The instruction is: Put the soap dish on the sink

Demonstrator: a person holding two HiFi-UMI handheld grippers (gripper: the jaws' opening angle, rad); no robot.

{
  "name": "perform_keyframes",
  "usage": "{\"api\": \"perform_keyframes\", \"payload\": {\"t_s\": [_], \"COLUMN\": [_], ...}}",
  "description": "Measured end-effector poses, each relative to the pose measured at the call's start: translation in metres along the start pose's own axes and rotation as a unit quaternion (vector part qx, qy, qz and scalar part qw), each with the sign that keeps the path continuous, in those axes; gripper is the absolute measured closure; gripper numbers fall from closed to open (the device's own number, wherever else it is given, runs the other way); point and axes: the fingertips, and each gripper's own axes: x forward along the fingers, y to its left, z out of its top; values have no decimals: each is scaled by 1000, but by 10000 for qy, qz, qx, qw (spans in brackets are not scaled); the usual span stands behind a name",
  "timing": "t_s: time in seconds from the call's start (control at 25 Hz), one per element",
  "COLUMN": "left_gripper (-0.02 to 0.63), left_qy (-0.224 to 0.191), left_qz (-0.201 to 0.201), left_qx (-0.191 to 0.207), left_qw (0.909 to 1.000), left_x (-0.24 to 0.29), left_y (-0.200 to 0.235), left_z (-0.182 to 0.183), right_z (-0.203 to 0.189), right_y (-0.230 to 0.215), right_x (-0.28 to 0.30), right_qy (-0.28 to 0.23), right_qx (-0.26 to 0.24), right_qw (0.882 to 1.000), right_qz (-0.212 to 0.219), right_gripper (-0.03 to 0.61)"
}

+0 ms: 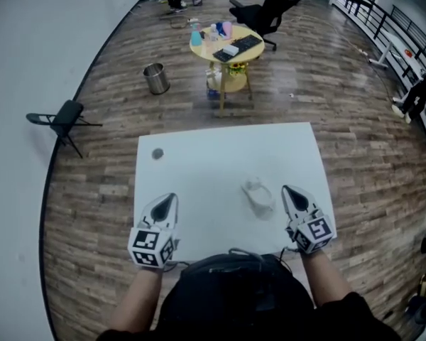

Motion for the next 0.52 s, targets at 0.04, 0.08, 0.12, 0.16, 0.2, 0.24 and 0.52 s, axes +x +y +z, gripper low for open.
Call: {"api": "perform_keyframes", "payload": {"t_s": [0.04, 0.08, 0.12, 0.16, 0.2, 0.24, 0.52], "left_gripper": [624, 624, 624, 624, 624, 624, 624], "left_qy": [1, 4, 10, 16, 24, 38, 54], "left_qz": [-9, -15, -17, -18, -23, -35, -88], "left_qx": [-7, -18, -30, -41, -48, -53, -85], "left_qw": [10000, 10000, 10000, 10000, 10000, 10000, 9999], "left_x": [1, 2, 2, 3, 3, 4, 11], "left_y": [1, 1, 2, 2, 2, 2, 4], "left_z": [0, -1, -1, -2, -3, -4, -3], "right_z": [-1, -1, -1, 0, 1, 3, 11], "right_y": [-1, -2, -2, -3, -4, -5, -15], "right_x": [0, 0, -1, -1, -1, -1, 1], "right_qy": [12, 18, 12, -6, -35, -74, 1], "right_qx": [-10, -17, -23, -27, -27, -20, -31], "right_qw": [10000, 10000, 10000, 10000, 10000, 9999, 9994], "right_qz": [-22, -39, -49, -57, -74, -106, -342], "right_gripper": [574, 574, 574, 574, 574, 574, 574]}}
